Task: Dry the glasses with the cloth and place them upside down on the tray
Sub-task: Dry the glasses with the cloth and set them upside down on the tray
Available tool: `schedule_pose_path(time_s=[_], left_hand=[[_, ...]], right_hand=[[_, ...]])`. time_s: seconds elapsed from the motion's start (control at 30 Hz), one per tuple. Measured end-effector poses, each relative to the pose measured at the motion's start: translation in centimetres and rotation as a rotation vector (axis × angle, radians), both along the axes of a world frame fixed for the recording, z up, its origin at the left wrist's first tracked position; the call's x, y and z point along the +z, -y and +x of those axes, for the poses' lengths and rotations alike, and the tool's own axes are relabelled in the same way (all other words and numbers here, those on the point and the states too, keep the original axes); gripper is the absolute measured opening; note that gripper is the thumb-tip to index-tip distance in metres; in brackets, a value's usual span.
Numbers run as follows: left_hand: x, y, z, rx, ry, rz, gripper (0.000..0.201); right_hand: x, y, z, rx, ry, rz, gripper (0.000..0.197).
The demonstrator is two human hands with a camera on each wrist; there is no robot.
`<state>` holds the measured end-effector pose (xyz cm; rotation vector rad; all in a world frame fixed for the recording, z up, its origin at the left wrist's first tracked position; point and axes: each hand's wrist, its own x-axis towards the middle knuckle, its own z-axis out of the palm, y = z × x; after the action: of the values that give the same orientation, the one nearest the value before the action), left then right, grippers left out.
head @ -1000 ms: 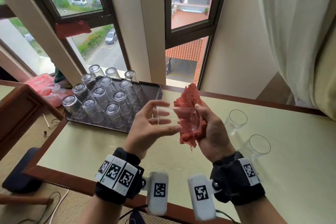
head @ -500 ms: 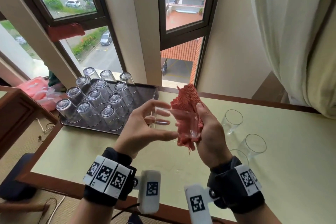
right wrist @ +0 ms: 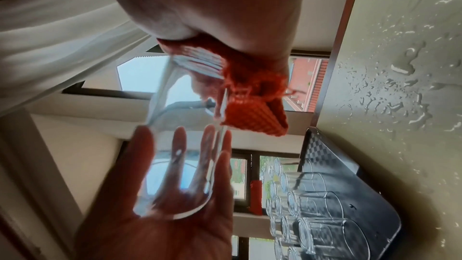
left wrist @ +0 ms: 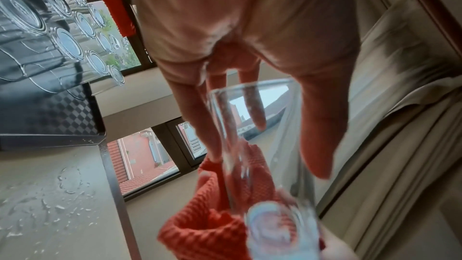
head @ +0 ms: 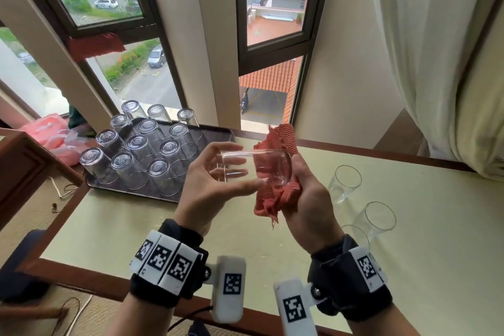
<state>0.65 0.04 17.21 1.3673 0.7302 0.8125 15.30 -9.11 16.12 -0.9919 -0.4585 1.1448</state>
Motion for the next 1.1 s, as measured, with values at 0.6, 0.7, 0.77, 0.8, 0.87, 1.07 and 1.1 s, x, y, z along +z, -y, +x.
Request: schedule_pose_path(time_s=[0.6, 0.7, 0.77, 0.8, 0.87, 1.07, 1.1], left_hand=[[0.1, -0.3, 0.1, -0.04, -0.083, 0.03, 0.071], [0.6, -0.2, 0.0, -0.186, -0.161, 0.086, 0.067], [0.3, 0.0, 0.1, -0.164, -0.14, 0.076, 0.066], [0.0, 0.0, 0.2, -0.1, -0.11, 0.03, 0.067], [-0.3, 0.2, 0.4, -0.015, -0.056, -0.037, 0.066], [0.1, 0.2, 0.1, -0.091, -0.102, 0.013, 0.069], [-0.2, 0.2, 0.0, -0.051, -0.085, -0.02, 0.069]], right_hand=[[0.6, -0.4, 0.6, -0.026, 0.144, -0.006, 0.04], [0.9, -0.2, 1.0, -0.036, 0.074, -0.01, 0.044], [1.1, -0.1, 0.8, -0.029, 0.09, 0.002, 0.047], [1.1, -0.1, 0.6, -0.027, 0.137, 0.01, 0.048], [0.9, 0.0, 0.3, -0.035, 0.184, 0.016, 0.043], [0.6, -0.2, 0.2, -0.065, 0.113, -0.003, 0.041], [0.4, -0.3, -0.2, -0.06, 0.144, 0.001, 0.04]])
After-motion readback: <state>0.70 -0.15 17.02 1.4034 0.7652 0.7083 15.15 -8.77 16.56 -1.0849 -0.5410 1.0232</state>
